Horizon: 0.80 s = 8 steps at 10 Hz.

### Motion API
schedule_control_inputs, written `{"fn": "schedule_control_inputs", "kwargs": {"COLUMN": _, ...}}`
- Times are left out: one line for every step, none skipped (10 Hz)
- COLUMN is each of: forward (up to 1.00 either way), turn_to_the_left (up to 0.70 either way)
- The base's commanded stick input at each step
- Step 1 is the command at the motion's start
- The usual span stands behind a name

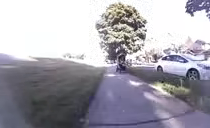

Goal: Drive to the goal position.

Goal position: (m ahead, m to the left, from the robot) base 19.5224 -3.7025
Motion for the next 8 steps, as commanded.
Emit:
{"fn": "schedule_control_inputs", "kwargs": {"forward": 1.00, "turn_to_the_left": 0.00}}
{"fn": "schedule_control_inputs", "kwargs": {"forward": 1.00, "turn_to_the_left": 0.01}}
{"fn": "schedule_control_inputs", "kwargs": {"forward": 1.00, "turn_to_the_left": 0.02}}
{"fn": "schedule_control_inputs", "kwargs": {"forward": 1.00, "turn_to_the_left": 0.08}}
{"fn": "schedule_control_inputs", "kwargs": {"forward": 1.00, "turn_to_the_left": 0.28}}
{"fn": "schedule_control_inputs", "kwargs": {"forward": 1.00, "turn_to_the_left": 0.39}}
{"fn": "schedule_control_inputs", "kwargs": {"forward": 1.00, "turn_to_the_left": 0.39}}
{"fn": "schedule_control_inputs", "kwargs": {"forward": 1.00, "turn_to_the_left": 0.25}}
